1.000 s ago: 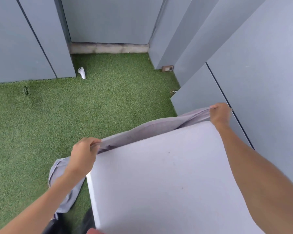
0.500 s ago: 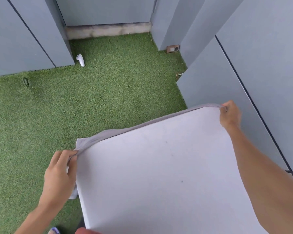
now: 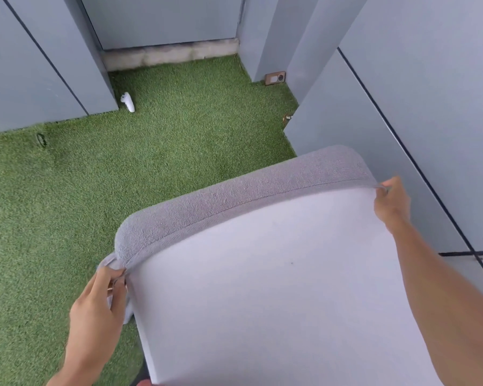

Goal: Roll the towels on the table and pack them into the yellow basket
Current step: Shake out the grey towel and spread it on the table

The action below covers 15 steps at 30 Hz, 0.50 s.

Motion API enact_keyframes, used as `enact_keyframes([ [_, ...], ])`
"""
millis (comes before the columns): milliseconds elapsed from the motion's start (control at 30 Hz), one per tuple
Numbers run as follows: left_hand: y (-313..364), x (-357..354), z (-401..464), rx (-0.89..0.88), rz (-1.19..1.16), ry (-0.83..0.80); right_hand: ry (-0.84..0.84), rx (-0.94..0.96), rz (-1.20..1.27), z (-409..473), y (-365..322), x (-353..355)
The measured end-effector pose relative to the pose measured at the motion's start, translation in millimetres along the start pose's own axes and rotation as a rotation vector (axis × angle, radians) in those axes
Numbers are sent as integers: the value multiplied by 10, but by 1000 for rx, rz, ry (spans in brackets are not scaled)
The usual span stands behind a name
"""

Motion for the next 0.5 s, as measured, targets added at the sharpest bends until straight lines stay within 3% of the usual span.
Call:
enact_keyframes([
  [500, -57, -222, -1346, -70, -30, 82, 30, -24, 119, -672, 1340, 175],
])
Point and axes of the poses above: each hand's wrist, its own z-axis towards the middle knuckle, its own x-axis out of the back of the hand, y = z × x, the point moved 9 cm from there along z, towards the middle knuckle, and after that the axes turned 8 degrees about -z, right-handed, at the moved point
